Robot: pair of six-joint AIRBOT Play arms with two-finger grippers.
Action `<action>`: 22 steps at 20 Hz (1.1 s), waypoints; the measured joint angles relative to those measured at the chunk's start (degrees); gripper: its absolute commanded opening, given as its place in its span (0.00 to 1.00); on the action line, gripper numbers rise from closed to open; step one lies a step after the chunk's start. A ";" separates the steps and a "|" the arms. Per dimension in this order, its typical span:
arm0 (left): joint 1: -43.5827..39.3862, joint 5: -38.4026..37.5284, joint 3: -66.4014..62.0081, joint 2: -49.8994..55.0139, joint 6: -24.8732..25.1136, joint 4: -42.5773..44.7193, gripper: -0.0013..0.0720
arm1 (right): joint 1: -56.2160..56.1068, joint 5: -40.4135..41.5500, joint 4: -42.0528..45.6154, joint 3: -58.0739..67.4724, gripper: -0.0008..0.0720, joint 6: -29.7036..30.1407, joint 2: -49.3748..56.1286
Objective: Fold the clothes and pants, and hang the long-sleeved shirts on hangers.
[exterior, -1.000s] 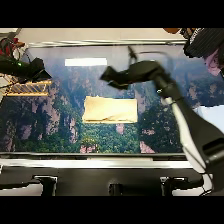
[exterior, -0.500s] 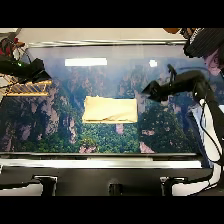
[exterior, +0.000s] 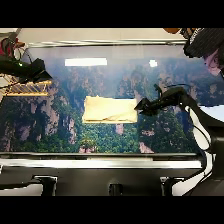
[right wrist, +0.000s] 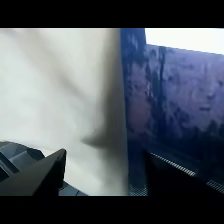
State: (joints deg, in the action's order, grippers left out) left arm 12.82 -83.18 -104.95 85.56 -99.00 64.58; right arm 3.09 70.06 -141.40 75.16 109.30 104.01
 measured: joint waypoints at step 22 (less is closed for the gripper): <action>-0.87 0.04 0.00 0.00 0.02 -0.02 0.04 | 4.81 -9.18 -3.19 17.68 0.05 -10.67 -2.78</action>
State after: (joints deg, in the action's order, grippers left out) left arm 11.94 -83.13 -104.95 85.56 -98.98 64.55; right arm 7.90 60.88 -144.59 92.84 98.63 101.23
